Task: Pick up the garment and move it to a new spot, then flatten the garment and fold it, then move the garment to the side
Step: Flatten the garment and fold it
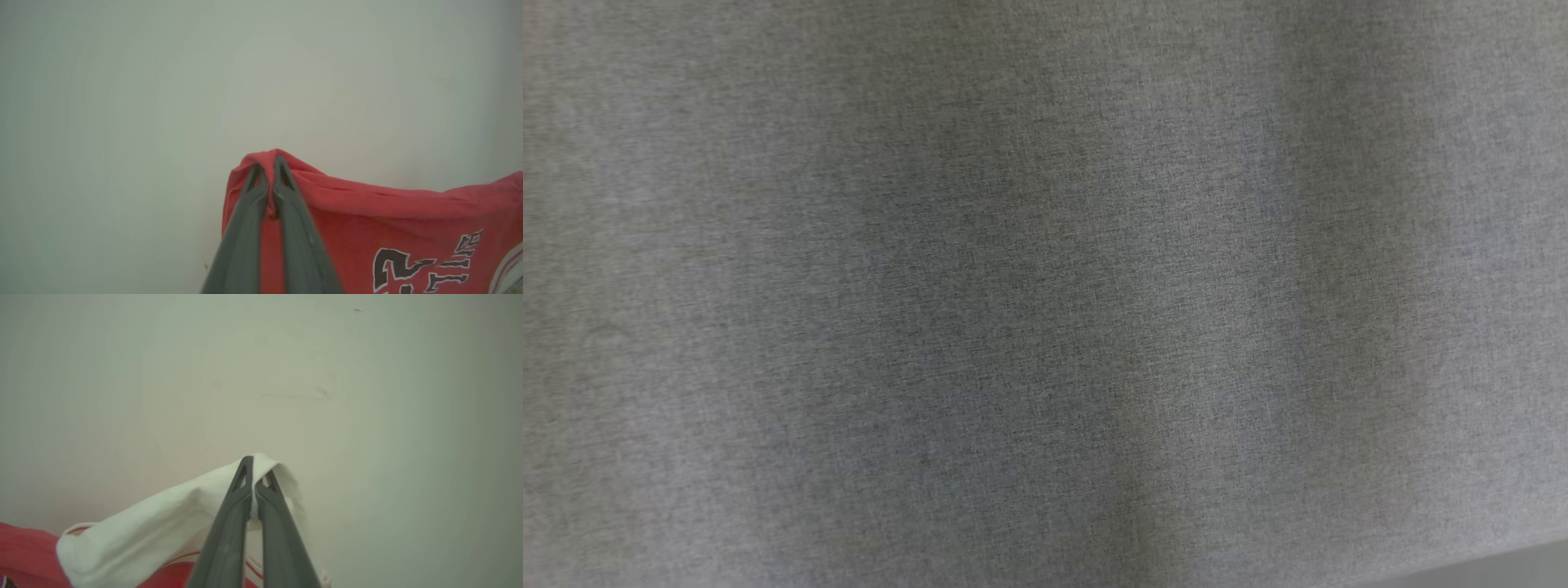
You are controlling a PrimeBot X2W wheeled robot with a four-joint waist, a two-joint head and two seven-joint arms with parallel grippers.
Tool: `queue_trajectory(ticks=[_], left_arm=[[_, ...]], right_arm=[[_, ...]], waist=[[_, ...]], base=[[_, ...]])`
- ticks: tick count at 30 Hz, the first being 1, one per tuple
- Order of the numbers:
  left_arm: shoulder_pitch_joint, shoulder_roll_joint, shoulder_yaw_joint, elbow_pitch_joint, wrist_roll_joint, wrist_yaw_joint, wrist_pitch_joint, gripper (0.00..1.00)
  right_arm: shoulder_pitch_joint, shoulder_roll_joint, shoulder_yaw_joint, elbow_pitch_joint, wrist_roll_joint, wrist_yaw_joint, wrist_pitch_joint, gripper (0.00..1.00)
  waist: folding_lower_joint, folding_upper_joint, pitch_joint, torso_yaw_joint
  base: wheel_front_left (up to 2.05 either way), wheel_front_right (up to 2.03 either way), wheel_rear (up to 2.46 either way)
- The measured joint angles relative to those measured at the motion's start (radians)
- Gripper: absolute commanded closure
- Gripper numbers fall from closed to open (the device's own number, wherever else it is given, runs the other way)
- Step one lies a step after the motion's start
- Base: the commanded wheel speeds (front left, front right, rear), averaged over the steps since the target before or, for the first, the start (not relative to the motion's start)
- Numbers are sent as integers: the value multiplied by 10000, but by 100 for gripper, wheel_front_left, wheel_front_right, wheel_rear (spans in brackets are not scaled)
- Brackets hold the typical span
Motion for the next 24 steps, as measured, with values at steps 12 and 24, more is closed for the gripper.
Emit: queue_trajectory(ticks=[12,24], left_arm=[[-185,127,-1037,529,-704,-2,-414,100],[215,81,-1689,790,-1572,0,-1233,100]], right_arm=[[-390,199,111,1101,-328,0,-525,100],[-273,431,454,1649,-221,0,-1218,100]], waist=[[-2,-1,364,-198],[-2,-2,285,-214]], base=[[0,0,0],[0,0,0]])
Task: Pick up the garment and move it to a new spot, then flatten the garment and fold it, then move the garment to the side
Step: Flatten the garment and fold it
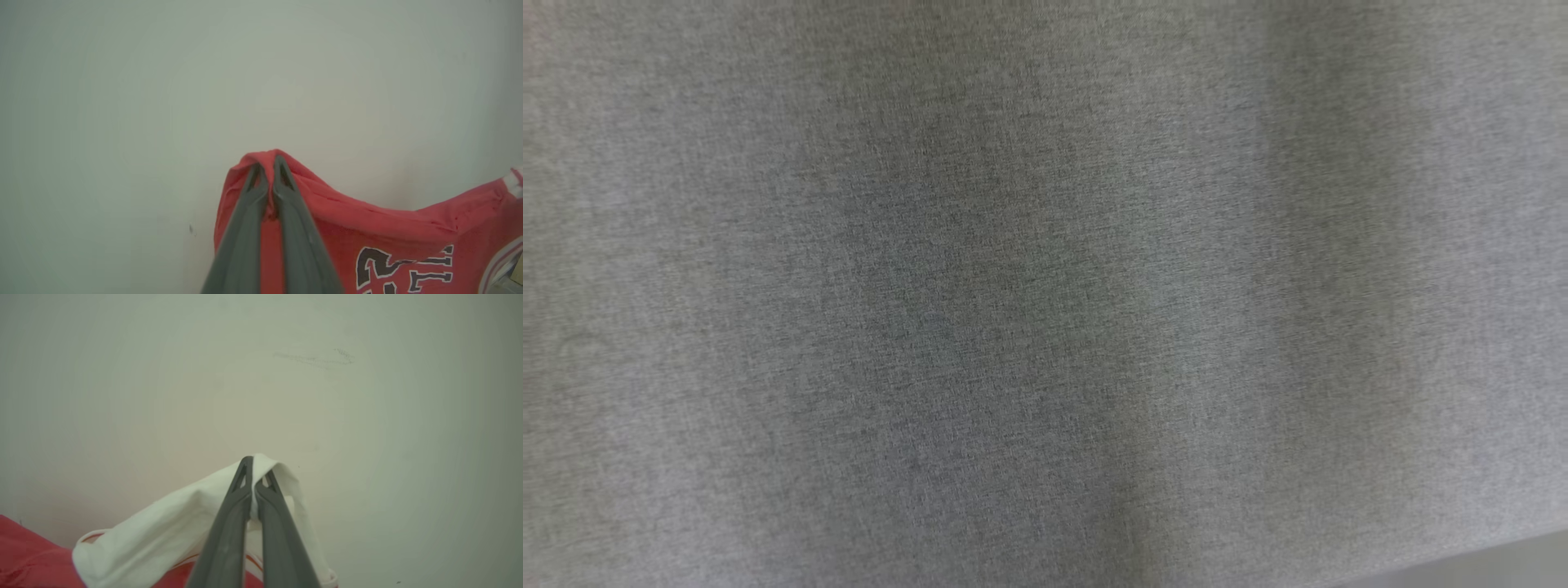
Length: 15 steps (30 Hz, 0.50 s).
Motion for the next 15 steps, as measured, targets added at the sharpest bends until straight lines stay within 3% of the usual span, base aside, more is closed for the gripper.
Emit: queue_trajectory(ticks=[4,8,13,15], left_arm=[[1204,190,-305,-708,-552,-2,-516,100],[3104,777,-368,-1580,-1273,-2,-869,100],[5792,1392,-372,-2763,-1540,0,-1081,100],[6836,1574,38,-3258,-1632,92,-1108,100]], right_arm=[[1006,71,736,-303,709,0,-219,100],[2664,71,1549,-1043,1870,0,-169,100],[5760,-330,2366,-2913,3319,0,190,100],[7145,-644,2468,-3929,3714,0,395,100]], waist=[[0,0,-313,42],[0,0,-819,59],[-1,-1,-1659,79],[-1,-1,-2025,85]], base=[[0,0,0],[0,0,0],[0,0,0],[0,0,0]])
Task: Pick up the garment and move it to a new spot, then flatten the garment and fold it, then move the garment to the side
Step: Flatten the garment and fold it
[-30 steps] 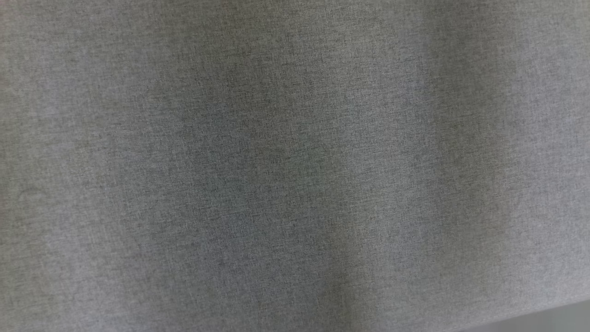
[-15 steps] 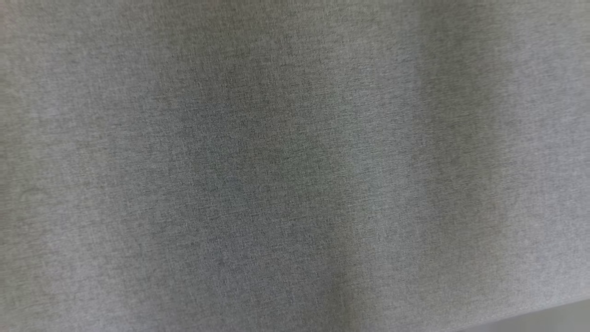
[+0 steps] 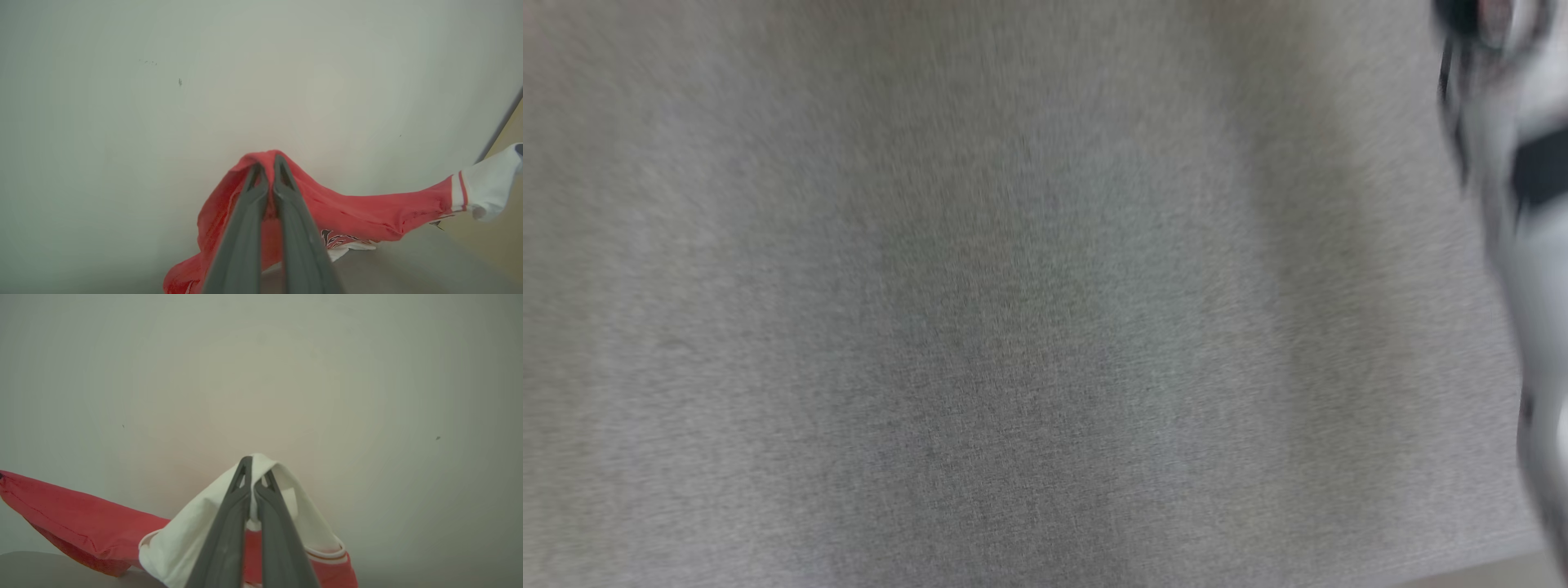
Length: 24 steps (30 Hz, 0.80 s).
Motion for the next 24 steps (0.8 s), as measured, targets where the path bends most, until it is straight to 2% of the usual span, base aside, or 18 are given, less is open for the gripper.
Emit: queue_trajectory(ticks=[3,6,9,12,14,15,19,24], left_arm=[[1828,236,750,-1260,132,407,-4,100],[3912,274,1609,-2491,309,953,-21,100],[6024,240,2345,-3795,598,1461,-25,100],[8117,15,3001,-4780,711,1856,-23,100],[9252,-40,3315,-5308,986,1962,-25,100],[10915,-341,3478,-5745,1162,2015,-25,100],[12434,-777,3837,-5858,1358,2011,-25,100],[13937,-1501,4318,-5745,1553,1912,-25,100]], right_arm=[[2311,-529,-65,-1789,431,0,525,100],[4704,-989,-558,-3588,602,0,1143,100],[6854,-1018,-1110,-5325,558,0,1822,100],[8861,-755,-1810,-6780,380,0,2464,100],[10092,-414,-2242,-7520,303,0,2871,100],[11766,59,-2683,-8426,96,0,3325,100],[13634,523,-3156,-9152,-174,0,3653,100],[15420,926,-3647,-9344,-268,0,3641,100]], waist=[[-2,0,-566,16],[-3,-2,-1102,49],[-3,-3,-1600,82],[-4,-3,-2049,116],[-4,-3,-2313,136],[-3,-3,-2661,180],[-3,-3,-3039,261],[-1,-2,-3409,367]], base=[[0,0,0],[0,0,0],[0,0,0],[0,0,0],[0,0,0],[0,0,0],[0,0,0],[0,0,0]])
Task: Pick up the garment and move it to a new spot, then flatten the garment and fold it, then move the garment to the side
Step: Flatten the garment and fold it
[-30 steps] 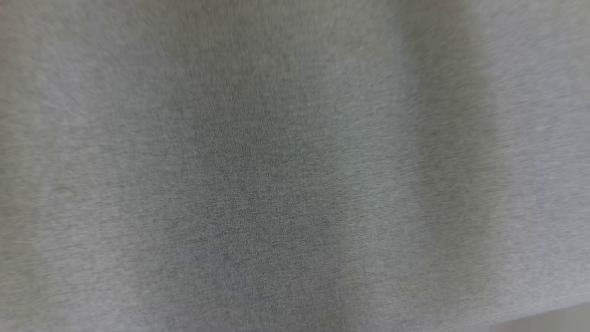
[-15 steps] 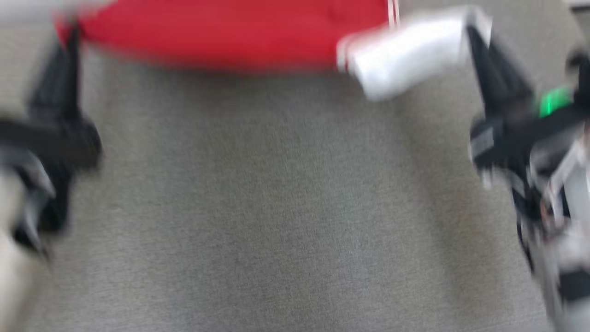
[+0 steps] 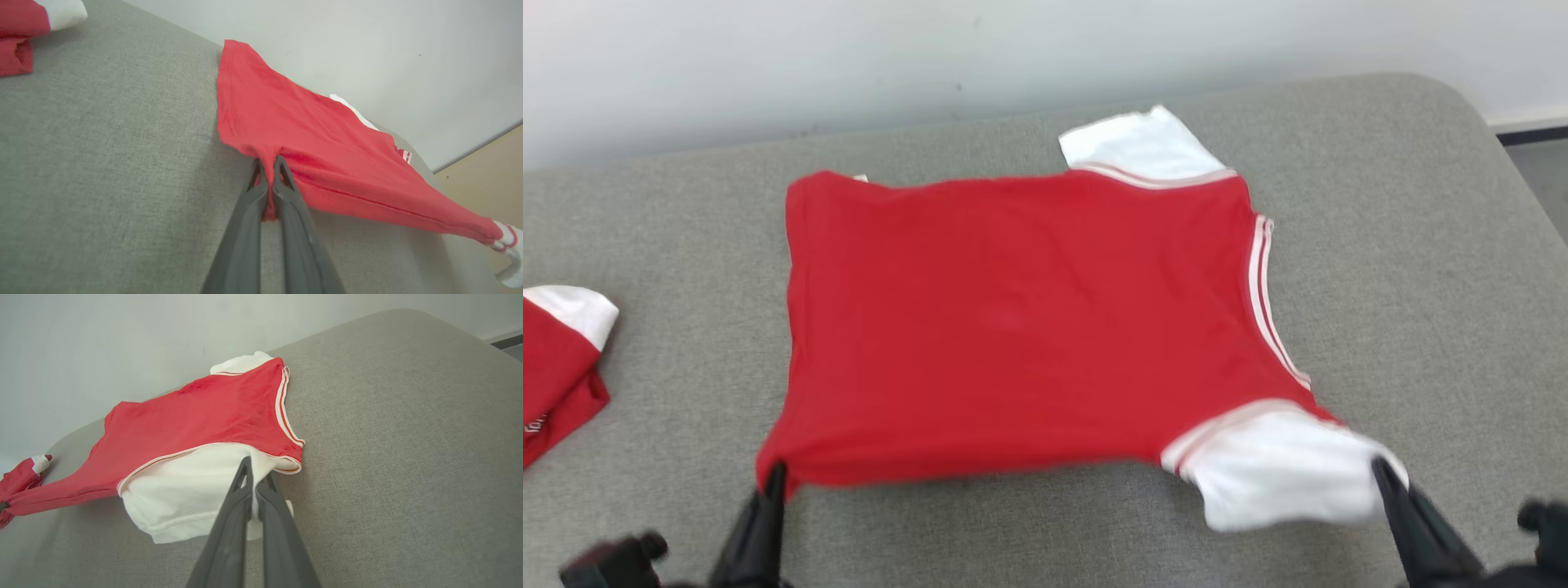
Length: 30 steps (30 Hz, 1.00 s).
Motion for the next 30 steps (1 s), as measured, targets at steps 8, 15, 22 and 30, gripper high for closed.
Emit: queue_trajectory(ticks=[8,15,22,30], left_arm=[[1272,-1018,297,727,458,-454,2,100],[1505,-1417,286,1626,851,-880,0,100],[955,-1636,412,1935,1513,-1212,0,100],[10,-1559,157,2153,1866,-1312,140,100]], right_arm=[[1865,360,-334,832,-12,0,-552,100],[2249,414,-311,1538,-21,0,-953,100],[1453,543,-192,1860,617,0,-1112,100],[-759,587,-376,2506,790,0,-345,100]], waist=[[1,1,-382,197],[2,2,-473,280],[3,2,-589,332],[3,2,-603,385]], base=[[0,0,0],[0,0,0],[0,0,0],[0,0,0]])
